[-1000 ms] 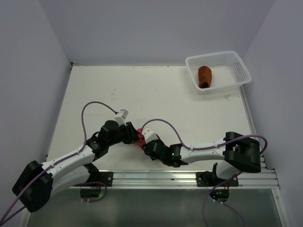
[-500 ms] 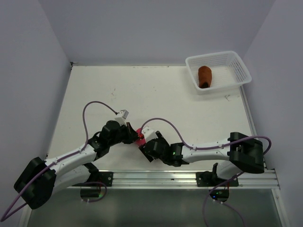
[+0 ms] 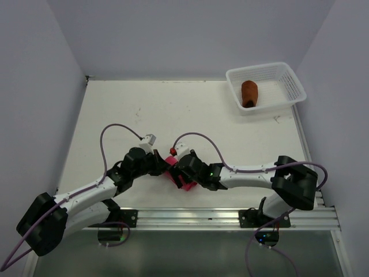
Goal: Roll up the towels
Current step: Roll the towel, then place the rolled towel into the container
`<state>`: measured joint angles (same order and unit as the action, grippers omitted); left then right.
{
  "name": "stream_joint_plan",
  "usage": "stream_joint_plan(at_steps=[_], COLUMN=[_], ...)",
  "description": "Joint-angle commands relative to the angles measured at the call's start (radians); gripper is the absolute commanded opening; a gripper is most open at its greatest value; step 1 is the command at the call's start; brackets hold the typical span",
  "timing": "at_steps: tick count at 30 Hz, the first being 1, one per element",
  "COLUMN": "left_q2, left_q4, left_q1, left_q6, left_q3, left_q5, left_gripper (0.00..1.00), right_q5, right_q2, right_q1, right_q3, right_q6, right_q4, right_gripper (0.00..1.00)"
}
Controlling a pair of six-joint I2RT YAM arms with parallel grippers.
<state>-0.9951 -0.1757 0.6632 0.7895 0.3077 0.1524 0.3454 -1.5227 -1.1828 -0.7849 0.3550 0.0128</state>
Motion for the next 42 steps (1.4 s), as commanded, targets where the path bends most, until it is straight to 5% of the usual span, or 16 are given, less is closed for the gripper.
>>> stream_joint_plan(at_steps=[1, 14, 17, 24, 33, 42], left_q2=[0.021, 0.042, 0.041, 0.09, 0.032, -0.089], left_q4=[0.01, 0.035, 0.038, 0.208, 0.393, 0.426], left_q1=[-0.001, -0.001, 0.001, -0.051, -0.177, -0.205], left_q6=[-0.018, -0.029, -0.027, -0.108, -0.328, -0.463], left_q3=[-0.009, -0.013, -0.004, 0.169, 0.493, 0.665], left_q5=[-0.013, -0.027, -0.033, -0.109, -0.195, -0.26], left_gripper=[0.0, 0.0, 0.0, 0.0, 0.0, 0.02], right_q5=[-0.106, -0.164, -0.155, -0.088, -0.033, -0.077], right_q2=[-0.051, -0.102, -0.106, -0.106, 0.025, 0.185], right_q1=[0.018, 0.018, 0.017, 0.011, 0.043, 0.326], right_q3=[0.004, 0.042, 0.046, 0.081, 0.093, -0.042], right_q6=[-0.001, 0.045, 0.047, 0.097, 0.102, -0.011], right_q4=[-0.114, -0.169, -0.166, -0.174, -0.062, 0.122], right_gripper=[0.85, 0.81, 0.71, 0.31, 0.0, 0.0])
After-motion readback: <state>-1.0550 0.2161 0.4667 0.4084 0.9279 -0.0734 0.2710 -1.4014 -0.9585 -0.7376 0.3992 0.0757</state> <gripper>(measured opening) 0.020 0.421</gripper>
